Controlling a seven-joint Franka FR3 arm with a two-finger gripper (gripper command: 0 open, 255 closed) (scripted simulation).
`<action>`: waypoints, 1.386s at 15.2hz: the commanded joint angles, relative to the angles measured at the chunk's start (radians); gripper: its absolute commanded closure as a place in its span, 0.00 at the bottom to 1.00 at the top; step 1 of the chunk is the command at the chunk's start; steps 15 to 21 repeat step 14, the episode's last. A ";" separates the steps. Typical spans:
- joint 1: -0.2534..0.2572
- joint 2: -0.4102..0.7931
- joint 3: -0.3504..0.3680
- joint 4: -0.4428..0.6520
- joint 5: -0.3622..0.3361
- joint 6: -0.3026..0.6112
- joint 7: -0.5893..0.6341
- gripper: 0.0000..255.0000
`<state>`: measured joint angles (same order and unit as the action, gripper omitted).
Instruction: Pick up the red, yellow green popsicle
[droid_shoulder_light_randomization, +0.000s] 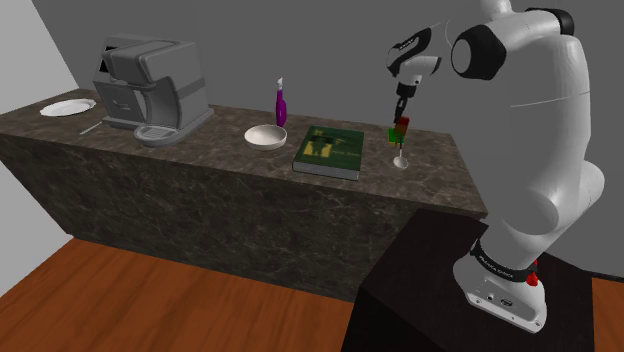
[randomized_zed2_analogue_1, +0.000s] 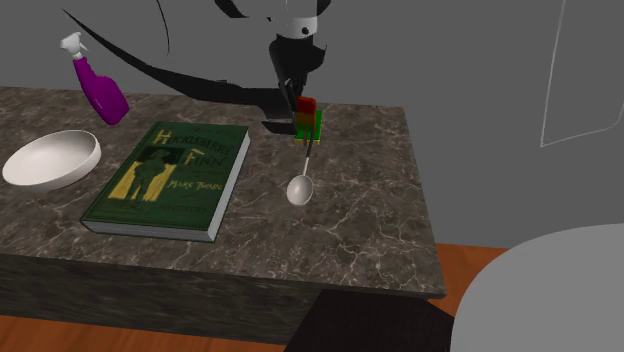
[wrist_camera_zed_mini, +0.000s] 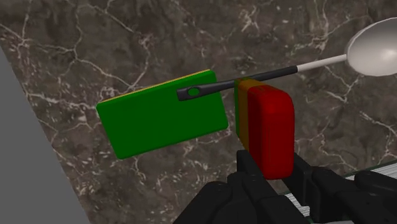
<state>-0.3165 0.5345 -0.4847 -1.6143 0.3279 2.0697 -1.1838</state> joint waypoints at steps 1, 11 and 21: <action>0.002 -0.011 -0.004 0.010 -0.007 -0.020 0.005 1.00; 0.006 -0.057 -0.020 0.079 -0.037 -0.129 0.028 1.00; 0.006 -0.061 -0.022 0.089 -0.040 -0.142 0.030 1.00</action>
